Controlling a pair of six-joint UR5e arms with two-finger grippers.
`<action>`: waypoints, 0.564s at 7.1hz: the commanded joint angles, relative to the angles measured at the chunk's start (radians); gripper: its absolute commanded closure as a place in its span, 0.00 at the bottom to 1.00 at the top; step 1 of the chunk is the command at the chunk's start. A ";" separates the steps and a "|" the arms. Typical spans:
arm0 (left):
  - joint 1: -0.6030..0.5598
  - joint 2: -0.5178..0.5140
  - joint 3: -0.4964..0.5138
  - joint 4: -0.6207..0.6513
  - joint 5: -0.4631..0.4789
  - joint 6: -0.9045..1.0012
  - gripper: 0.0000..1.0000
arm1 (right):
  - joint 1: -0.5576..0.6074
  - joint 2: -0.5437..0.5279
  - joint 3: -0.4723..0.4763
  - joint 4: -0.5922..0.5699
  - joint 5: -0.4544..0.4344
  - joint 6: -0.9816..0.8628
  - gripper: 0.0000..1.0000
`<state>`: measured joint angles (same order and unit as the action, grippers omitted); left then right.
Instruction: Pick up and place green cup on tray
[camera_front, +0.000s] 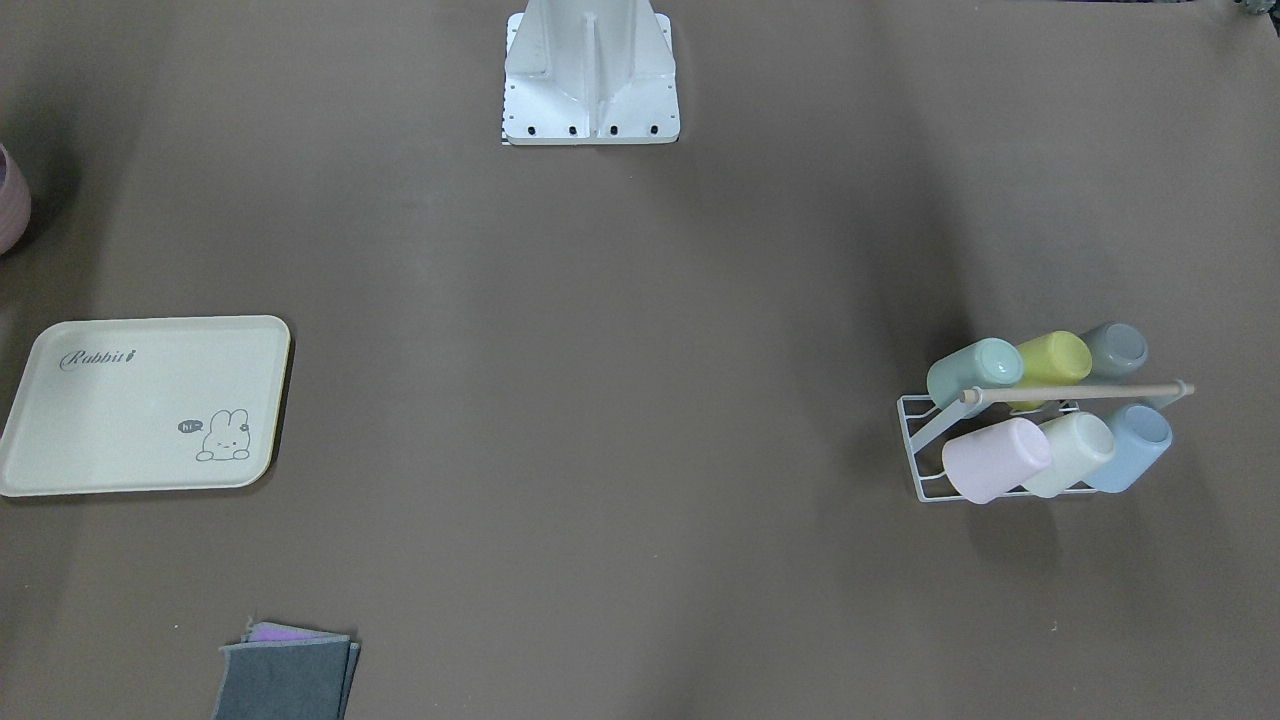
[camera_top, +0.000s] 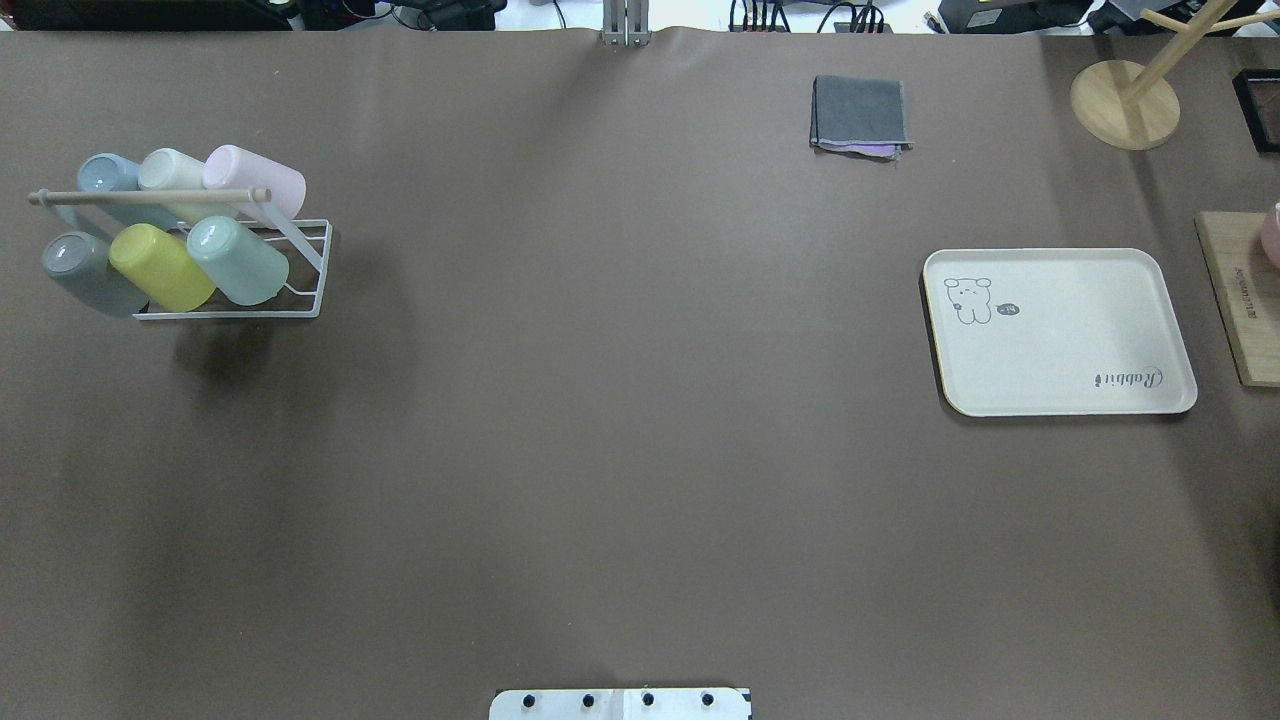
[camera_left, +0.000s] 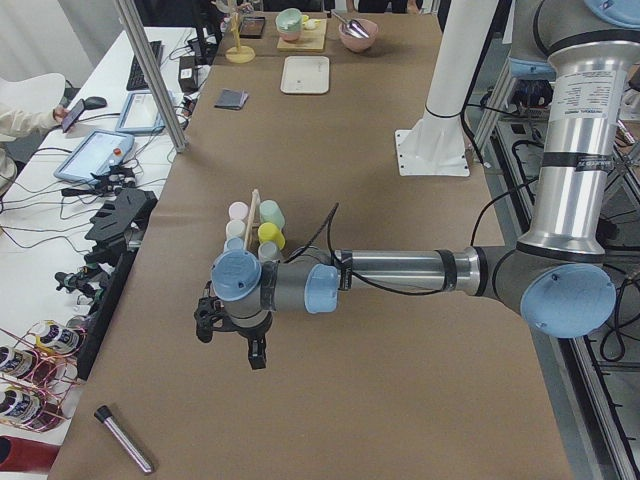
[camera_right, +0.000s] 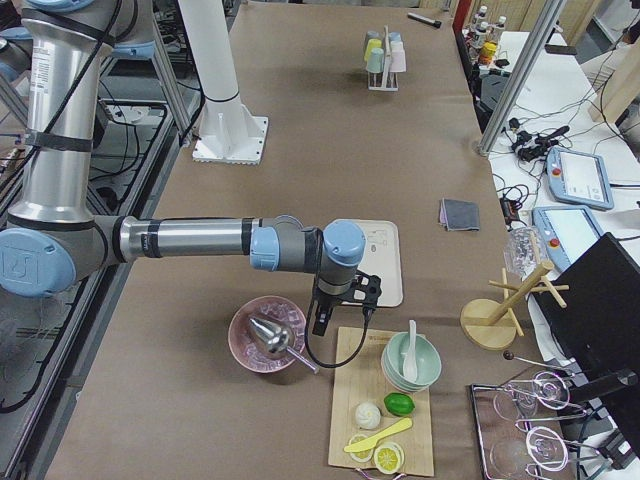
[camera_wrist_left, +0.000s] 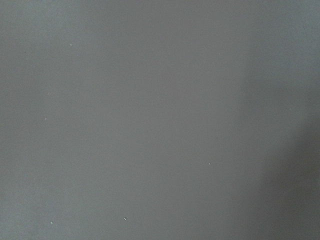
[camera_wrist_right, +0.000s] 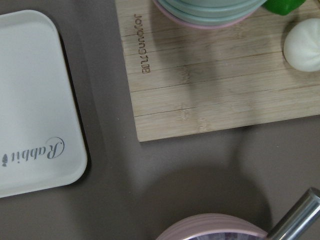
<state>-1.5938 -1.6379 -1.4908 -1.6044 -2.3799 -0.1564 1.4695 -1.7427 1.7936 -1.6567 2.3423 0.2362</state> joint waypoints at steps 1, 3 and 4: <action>0.000 -0.002 0.000 0.000 0.002 0.001 0.02 | 0.000 -0.001 0.003 0.002 0.000 -0.012 0.01; -0.001 -0.003 -0.009 0.000 0.002 0.003 0.02 | -0.011 0.003 -0.003 0.000 0.000 0.003 0.00; -0.002 -0.002 -0.016 0.000 0.004 0.003 0.02 | -0.073 0.044 -0.006 0.000 -0.005 0.009 0.00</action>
<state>-1.5947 -1.6404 -1.4989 -1.6045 -2.3774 -0.1540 1.4488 -1.7316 1.7911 -1.6565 2.3407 0.2380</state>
